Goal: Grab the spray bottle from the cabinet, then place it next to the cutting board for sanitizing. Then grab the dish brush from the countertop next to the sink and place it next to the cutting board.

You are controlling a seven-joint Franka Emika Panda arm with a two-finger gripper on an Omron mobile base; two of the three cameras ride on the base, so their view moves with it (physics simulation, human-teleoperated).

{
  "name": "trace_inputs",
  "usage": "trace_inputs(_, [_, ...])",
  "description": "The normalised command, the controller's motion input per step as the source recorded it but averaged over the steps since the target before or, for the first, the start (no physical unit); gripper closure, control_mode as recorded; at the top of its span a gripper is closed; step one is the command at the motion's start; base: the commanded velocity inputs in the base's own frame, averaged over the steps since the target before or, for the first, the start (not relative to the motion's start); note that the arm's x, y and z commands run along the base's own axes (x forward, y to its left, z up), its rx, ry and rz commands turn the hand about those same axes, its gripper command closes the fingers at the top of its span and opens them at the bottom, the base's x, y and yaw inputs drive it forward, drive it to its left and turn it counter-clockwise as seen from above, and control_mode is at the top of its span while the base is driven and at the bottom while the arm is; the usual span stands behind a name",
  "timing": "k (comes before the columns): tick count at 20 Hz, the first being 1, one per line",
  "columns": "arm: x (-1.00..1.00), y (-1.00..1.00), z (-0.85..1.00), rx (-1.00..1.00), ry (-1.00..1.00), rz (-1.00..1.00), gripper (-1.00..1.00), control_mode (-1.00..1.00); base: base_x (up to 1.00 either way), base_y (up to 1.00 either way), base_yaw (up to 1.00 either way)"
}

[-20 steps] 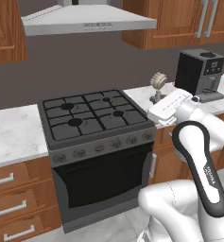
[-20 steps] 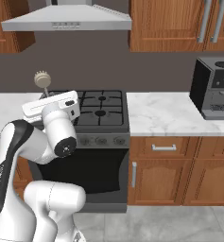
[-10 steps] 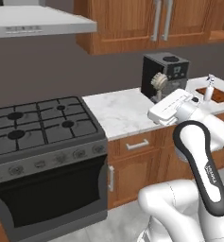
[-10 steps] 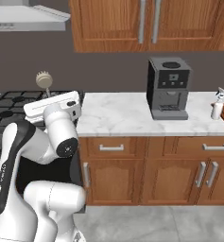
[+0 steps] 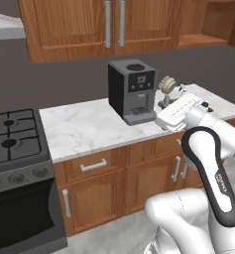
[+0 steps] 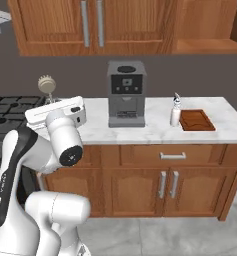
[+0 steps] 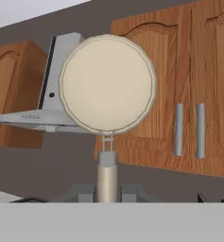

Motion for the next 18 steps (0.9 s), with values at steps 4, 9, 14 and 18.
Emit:
trace_inputs(4, [0.0, 0.0, 0.0, 0.0, 0.0, 0.0, 1.0, 1.0, 0.3, -1.0, 0.0])
trace_inputs(9, [0.0, 0.0, 0.0, 0.0, 0.0, 0.0, 1.0, 1.0, 0.33, -1.0, -0.02])
trace_inputs(14, [0.0, 0.0, 0.0, 0.0, 0.0, 0.0, 1.0, 1.0, 0.62, -1.0, -0.05])
trace_inputs(18, [0.0, 0.0, 0.0, 0.0, 0.0, 0.0, 1.0, 1.0, 1.0, -1.0, -0.04])
